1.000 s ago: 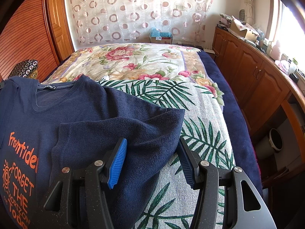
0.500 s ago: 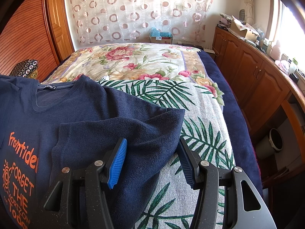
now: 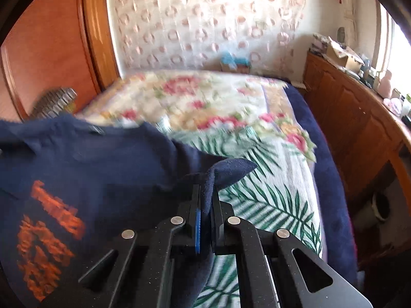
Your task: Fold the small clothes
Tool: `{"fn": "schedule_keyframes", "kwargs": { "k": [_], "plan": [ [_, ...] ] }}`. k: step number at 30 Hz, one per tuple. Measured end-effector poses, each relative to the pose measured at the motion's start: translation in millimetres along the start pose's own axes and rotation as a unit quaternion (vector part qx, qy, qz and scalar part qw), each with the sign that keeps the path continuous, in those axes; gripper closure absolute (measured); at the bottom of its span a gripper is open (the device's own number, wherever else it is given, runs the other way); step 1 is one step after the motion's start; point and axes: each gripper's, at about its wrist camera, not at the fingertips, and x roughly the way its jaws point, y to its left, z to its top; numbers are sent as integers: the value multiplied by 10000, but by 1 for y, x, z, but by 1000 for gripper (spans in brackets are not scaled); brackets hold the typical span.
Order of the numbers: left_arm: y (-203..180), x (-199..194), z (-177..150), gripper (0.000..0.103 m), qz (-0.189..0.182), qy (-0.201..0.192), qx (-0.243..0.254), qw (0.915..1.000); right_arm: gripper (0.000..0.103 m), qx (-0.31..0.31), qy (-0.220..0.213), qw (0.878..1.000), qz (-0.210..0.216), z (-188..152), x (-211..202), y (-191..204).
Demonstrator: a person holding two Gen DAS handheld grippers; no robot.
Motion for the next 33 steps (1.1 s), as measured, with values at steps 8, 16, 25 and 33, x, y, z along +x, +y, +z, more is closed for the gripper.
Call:
{"fn": "schedule_keyframes", "kwargs": {
  "k": [8,16,25,33],
  "plan": [
    [-2,-37,-20,100,148,-241,-109,9995,99,36,-753,9966,327,-15,-70,12],
    [-6,-75,-51,100,287,-392,-193,9986,100,-7,-1010,9942,383,-64,-120,16],
    [-9,-134,-94,100,253,-586,-505,9967,100,59,-1089,9933,387,-116,-185,20],
    [12,-176,-121,100,469,-667,-951,9921,100,-137,-1045,9941,273,-144,-237,20]
  ]
}}
